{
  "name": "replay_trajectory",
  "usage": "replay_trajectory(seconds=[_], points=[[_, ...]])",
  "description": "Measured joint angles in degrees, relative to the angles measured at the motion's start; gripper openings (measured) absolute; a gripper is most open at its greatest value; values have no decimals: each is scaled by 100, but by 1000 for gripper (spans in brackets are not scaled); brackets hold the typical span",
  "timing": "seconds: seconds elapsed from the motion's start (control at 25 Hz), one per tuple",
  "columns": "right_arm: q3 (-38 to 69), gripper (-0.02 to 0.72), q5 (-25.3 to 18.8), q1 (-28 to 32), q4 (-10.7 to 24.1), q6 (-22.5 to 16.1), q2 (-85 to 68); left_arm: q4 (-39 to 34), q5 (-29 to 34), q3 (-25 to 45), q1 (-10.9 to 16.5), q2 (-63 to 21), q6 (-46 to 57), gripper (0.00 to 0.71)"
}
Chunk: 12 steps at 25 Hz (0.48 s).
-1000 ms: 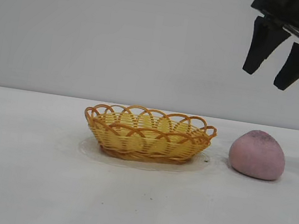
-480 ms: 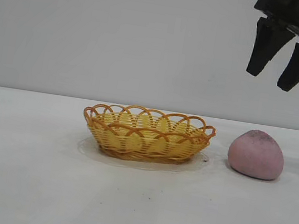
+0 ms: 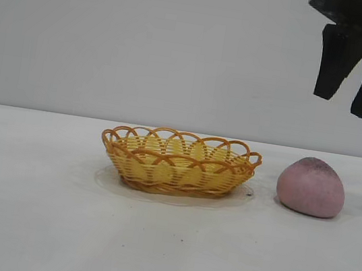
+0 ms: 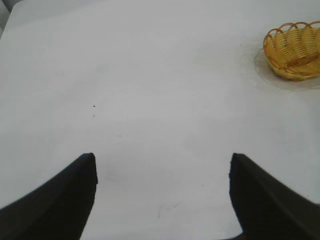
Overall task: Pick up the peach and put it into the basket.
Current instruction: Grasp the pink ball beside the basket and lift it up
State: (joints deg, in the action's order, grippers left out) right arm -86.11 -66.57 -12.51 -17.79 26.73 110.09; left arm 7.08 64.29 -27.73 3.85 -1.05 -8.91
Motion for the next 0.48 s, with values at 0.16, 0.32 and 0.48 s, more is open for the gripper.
replay_trajectory(seconds=[0.16,0.32,0.48], points=[[-186,450,-143,-356,544,-368,0,0,0,0,0,0,0,485],[-237,398,-304,-593,693,-481,0,0,0,0,0,0,0,485],[-239,388,-327,-672,744,-545,197,10,0,0,0,0,0,485]])
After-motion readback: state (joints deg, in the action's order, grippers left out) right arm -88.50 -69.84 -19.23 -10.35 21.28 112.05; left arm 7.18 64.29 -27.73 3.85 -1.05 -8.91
